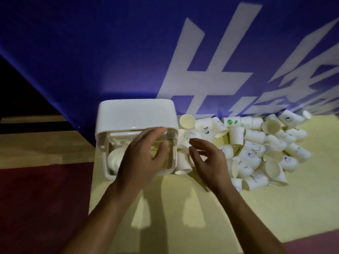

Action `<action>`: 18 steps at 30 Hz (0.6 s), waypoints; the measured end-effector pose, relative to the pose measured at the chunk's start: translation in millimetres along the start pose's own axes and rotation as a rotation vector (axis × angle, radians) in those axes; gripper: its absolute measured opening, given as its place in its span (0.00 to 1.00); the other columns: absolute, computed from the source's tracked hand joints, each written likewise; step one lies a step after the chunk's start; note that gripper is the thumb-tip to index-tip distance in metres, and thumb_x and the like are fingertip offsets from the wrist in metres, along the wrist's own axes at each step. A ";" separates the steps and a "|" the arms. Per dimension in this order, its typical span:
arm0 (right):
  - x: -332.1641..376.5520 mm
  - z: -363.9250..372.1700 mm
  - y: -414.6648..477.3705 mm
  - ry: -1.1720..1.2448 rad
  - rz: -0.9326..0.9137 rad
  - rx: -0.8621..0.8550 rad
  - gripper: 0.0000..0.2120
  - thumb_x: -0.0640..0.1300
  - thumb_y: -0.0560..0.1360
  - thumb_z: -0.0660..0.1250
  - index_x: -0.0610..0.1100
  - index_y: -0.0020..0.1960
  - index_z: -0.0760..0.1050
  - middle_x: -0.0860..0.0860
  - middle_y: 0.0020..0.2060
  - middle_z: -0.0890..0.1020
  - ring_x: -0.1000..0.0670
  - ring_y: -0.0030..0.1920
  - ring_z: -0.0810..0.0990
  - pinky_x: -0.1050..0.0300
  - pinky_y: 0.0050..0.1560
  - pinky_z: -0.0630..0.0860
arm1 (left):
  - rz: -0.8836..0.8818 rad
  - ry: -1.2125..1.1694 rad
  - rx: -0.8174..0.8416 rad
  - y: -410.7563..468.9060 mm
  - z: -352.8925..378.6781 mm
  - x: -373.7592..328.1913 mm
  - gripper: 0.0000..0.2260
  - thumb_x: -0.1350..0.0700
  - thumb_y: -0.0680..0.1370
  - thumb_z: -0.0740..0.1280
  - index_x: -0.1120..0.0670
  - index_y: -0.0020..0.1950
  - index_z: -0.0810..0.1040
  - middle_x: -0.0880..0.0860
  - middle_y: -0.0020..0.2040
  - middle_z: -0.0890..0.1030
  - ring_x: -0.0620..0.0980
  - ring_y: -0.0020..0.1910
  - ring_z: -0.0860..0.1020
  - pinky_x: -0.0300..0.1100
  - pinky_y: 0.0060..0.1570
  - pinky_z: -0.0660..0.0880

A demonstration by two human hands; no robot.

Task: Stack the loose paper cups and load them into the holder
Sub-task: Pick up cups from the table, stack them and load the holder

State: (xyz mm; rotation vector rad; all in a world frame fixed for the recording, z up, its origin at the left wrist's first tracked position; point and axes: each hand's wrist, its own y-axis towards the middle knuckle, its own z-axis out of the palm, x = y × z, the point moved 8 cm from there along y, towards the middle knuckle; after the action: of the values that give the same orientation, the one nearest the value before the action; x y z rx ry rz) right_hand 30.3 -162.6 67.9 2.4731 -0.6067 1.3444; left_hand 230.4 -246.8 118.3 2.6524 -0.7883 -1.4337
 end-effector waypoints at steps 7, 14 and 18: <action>-75.3 -136.5 12.4 -0.047 0.129 -0.149 0.08 0.42 0.80 0.70 0.50 0.57 0.84 0.58 0.50 0.86 0.60 0.47 0.83 0.67 0.47 0.78 | 0.059 0.213 0.385 52.2 169.0 -51.8 0.22 0.48 0.80 0.67 0.46 0.74 0.72 0.46 0.73 0.74 0.48 0.66 0.76 0.42 0.59 0.75; -152.4 -235.2 38.0 -0.070 0.188 -0.172 0.09 0.40 0.79 0.70 0.50 0.57 0.84 0.58 0.49 0.86 0.61 0.46 0.83 0.73 0.44 0.75 | -0.232 0.669 0.572 77.7 265.6 23.5 0.31 0.44 0.79 0.68 0.52 0.79 0.62 0.56 0.75 0.67 0.61 0.68 0.72 0.53 0.63 0.75; -199.5 -279.9 66.1 -0.081 0.253 -0.170 0.09 0.41 0.80 0.70 0.49 0.57 0.83 0.58 0.49 0.86 0.64 0.46 0.82 0.73 0.44 0.75 | -0.358 0.719 0.525 82.8 272.0 42.1 0.29 0.48 0.79 0.70 0.53 0.77 0.64 0.59 0.73 0.67 0.62 0.64 0.75 0.53 0.59 0.77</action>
State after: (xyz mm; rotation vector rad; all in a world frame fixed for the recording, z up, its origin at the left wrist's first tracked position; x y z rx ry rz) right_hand -303.1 -57.4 52.1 2.3836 -1.0379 1.2220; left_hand -0.2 -280.1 -50.1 3.4639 -0.6833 -0.1870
